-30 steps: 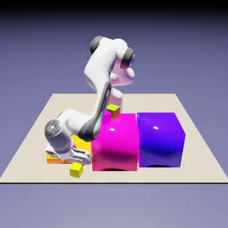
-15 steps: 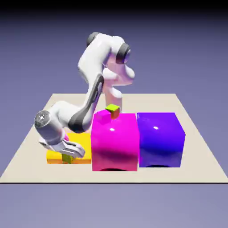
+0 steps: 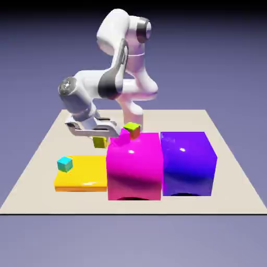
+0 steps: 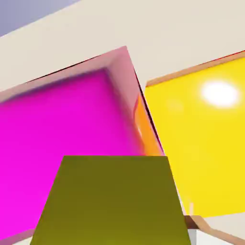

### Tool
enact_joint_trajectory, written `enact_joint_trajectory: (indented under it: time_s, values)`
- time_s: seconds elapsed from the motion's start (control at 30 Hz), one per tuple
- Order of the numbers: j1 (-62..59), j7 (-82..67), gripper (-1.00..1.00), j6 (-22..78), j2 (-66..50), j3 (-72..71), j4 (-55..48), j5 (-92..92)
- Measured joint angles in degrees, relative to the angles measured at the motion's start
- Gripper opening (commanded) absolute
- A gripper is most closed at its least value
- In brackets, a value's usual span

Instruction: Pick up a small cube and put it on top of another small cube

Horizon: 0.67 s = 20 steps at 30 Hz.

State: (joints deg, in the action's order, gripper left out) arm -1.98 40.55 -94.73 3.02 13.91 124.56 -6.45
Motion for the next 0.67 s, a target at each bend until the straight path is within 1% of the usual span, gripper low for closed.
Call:
enact_joint_trajectory:
  time_s: [0.3,0.37,0.4,0.57,0.6,0.67]
  values:
    - [1.3,1.8,-1.0,8.0,18.7,-11.0,10.4,7.1]
    - [3.4,1.1,-1.0,9.5,20.7,-13.2,11.8,8.4]
    - [3.4,1.1,-1.0,9.5,20.7,-13.2,11.8,8.4]
    - [3.3,1.2,-1.0,0.1,21.7,-13.0,22.2,8.5]
    - [3.3,1.2,1.0,-0.1,21.7,-12.9,22.4,8.6]
    - [3.3,1.2,1.0,-0.1,21.7,-12.9,22.4,8.7]
